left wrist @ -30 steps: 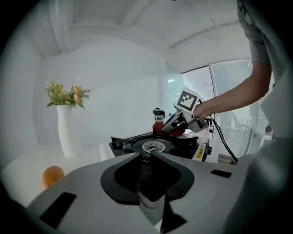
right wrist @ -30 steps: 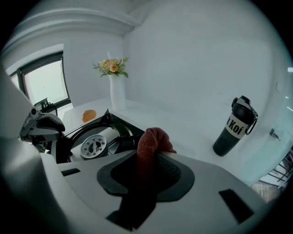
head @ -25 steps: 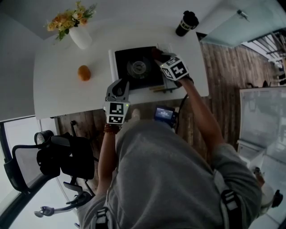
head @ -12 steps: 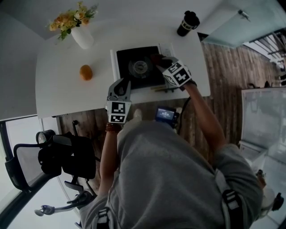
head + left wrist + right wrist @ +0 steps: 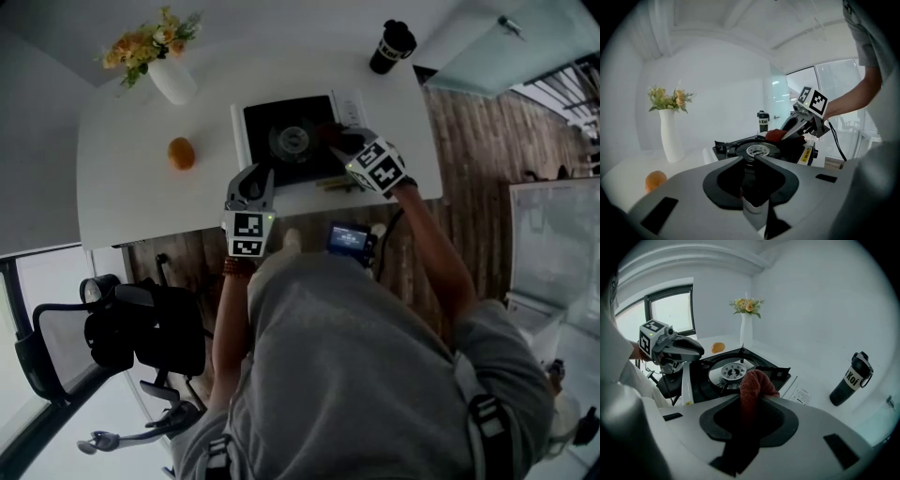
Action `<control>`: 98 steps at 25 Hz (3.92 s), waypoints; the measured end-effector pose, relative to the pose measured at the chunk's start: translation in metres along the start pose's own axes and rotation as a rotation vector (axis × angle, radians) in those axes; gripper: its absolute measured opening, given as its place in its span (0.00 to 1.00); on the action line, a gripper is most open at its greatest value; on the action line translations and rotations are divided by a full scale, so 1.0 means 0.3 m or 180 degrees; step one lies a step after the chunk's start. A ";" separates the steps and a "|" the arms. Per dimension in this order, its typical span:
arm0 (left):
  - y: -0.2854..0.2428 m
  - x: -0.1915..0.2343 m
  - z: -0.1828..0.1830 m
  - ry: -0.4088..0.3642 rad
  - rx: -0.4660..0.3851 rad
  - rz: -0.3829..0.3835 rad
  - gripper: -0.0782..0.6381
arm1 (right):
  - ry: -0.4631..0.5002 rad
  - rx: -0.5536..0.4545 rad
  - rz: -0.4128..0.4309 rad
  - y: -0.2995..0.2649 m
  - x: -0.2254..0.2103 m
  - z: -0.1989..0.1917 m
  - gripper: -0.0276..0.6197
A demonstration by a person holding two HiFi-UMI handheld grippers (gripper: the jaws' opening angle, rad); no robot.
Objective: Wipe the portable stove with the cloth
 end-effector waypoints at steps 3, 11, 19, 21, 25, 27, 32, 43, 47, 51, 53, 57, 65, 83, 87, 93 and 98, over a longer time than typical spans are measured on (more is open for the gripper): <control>0.000 0.007 0.002 -0.0015 0.0000 0.0004 0.22 | 0.0019 0.0043 0.0021 0.015 0.024 0.010 0.20; -0.001 0.003 0.000 -0.0018 -0.0001 0.0009 0.22 | -0.0021 0.0023 0.0062 0.036 0.049 -0.028 0.18; -0.004 0.005 0.003 -0.0020 -0.0027 -0.0002 0.22 | -0.0304 0.0037 0.0485 0.052 0.031 -0.033 0.18; 0.004 0.004 -0.002 -0.0024 -0.0017 -0.0008 0.22 | -0.0398 0.0103 0.0670 0.055 0.038 -0.040 0.18; 0.002 0.001 0.005 0.0010 -0.0015 -0.0035 0.23 | -0.0797 -0.0287 0.0788 0.093 -0.007 -0.040 0.19; -0.003 0.003 0.004 0.0058 0.0000 -0.0096 0.23 | -0.0959 -0.0596 0.0624 0.147 -0.018 -0.027 0.19; 0.001 0.014 0.004 0.0077 -0.0010 -0.0142 0.23 | 0.0267 -0.0629 0.0156 0.250 0.153 0.023 0.20; 0.067 0.009 0.005 -0.0121 -0.0361 -0.0020 0.23 | 0.2145 0.0565 -0.0178 0.080 0.356 0.001 0.20; 0.085 0.035 -0.024 0.0177 -0.0348 -0.0118 0.27 | 0.1873 0.0679 0.0022 0.051 0.369 0.020 0.20; 0.080 0.042 -0.026 0.0308 -0.0344 -0.0361 0.27 | 0.1701 0.0867 0.0196 0.031 0.370 0.035 0.20; 0.083 0.032 -0.029 0.0327 -0.0343 -0.0486 0.28 | 0.1690 0.0913 0.0278 0.023 0.372 0.042 0.20; 0.086 0.000 -0.039 0.0123 -0.0272 -0.0617 0.31 | 0.1808 0.0915 0.0328 0.004 0.390 0.068 0.20; 0.078 -0.009 -0.049 0.0135 -0.0232 -0.0642 0.33 | 0.1757 0.0901 0.0668 -0.053 0.451 0.144 0.20; 0.087 -0.034 -0.061 0.0057 -0.0225 -0.0747 0.33 | 0.2969 0.0693 0.0733 -0.075 0.501 0.148 0.21; 0.144 -0.050 0.019 -0.0108 -0.0455 -0.0870 0.34 | 0.1736 0.0006 0.0813 0.027 0.450 0.202 0.21; 0.241 -0.111 0.198 0.0223 -0.1007 -0.1578 0.46 | -0.0182 -0.1946 0.1669 0.274 0.404 0.335 0.22; 0.251 -0.150 0.251 0.0097 -0.1124 -0.1944 0.49 | -0.0488 -0.1960 0.2251 0.276 0.427 0.283 0.23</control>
Point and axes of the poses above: the fingertips, and each gripper's own axes: y backward along the fingers, x to its left, z out of its top, the point moved 4 cm from there along y, backward along the fingers, and after that the axes turned 1 degree about z, right-handed, at the moved point
